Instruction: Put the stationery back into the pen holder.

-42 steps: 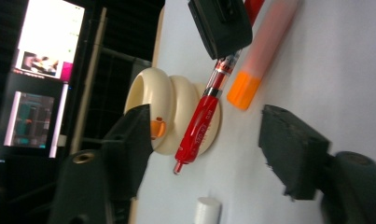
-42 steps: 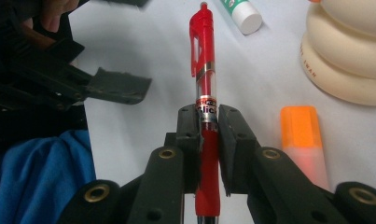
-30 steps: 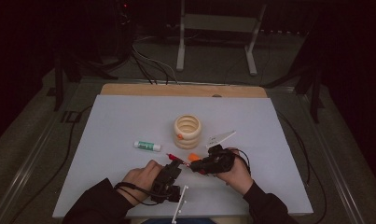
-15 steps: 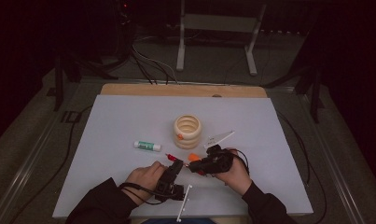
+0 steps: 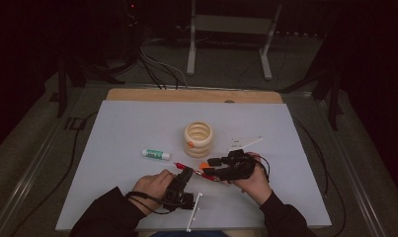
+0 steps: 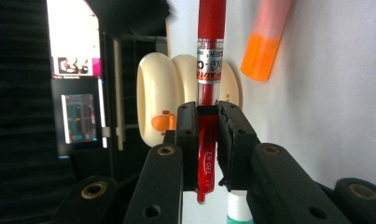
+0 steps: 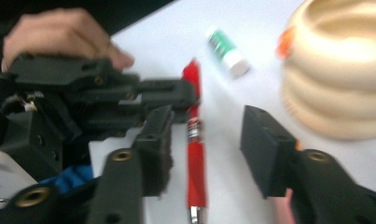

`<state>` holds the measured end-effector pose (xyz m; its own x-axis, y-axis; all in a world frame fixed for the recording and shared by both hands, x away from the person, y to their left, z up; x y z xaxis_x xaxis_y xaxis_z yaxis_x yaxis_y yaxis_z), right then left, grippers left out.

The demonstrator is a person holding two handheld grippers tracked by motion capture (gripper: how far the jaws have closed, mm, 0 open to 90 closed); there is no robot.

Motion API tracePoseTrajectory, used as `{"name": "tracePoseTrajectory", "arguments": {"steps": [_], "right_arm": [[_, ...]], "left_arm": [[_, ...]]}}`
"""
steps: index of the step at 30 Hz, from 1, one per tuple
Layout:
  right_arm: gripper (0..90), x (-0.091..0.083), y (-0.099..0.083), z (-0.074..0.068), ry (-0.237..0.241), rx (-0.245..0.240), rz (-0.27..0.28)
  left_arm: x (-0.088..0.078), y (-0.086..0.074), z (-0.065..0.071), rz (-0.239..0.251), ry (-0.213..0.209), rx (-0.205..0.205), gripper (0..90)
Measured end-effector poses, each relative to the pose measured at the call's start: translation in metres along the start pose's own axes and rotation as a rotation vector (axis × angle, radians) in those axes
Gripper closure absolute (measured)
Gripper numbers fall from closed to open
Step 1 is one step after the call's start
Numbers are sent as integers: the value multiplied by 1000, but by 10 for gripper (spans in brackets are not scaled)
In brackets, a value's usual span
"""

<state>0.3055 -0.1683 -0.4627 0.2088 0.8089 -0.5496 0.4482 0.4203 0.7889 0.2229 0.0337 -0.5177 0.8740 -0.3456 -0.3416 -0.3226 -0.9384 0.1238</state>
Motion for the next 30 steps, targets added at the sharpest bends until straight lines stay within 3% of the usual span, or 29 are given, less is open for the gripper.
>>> {"name": "tracePoseTrajectory", "arguments": {"steps": [5,8,9,11,13,14,15,18,30], "right_arm": [[311,-27,1,8,-85,17,109],[248,-37,0,11,-118,29,136],[228,-42,-1,13,-131,37,152],[137,-51,-5,18,-144,44,173],[145,-54,-8,20,-151,53,185],[145,-54,-8,20,-151,53,185],[143,-54,-9,21,-157,55,193],[101,-52,-15,21,-198,28,187],[85,-50,-34,18,-233,-28,181]], "left_arm": [[-1,-7,-13,12,-31,-117,804],[-2,-10,-18,15,-38,-147,804],[-2,-13,-23,29,-55,-198,804],[-2,-15,-28,38,-63,-240,804],[-3,-18,-33,42,-77,-282,804],[-3,-18,-33,42,-77,-282,804],[-4,-20,-36,56,-80,-321,804],[-5,-23,-45,76,-96,-386,804],[-5,-39,-69,185,-174,-623,803]]}}
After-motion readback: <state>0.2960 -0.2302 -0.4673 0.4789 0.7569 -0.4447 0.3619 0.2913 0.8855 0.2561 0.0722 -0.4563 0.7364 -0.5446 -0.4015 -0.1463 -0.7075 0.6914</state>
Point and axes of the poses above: each handheld gripper's, and its own axes: x roughly forward along the jaws, y roughly out of its top, z roughly to its right, the point moved 1 cm from there along x, roughly forward along the jaws, and after that the axes turned 2 degrees about -x, right-handed, at the moved point
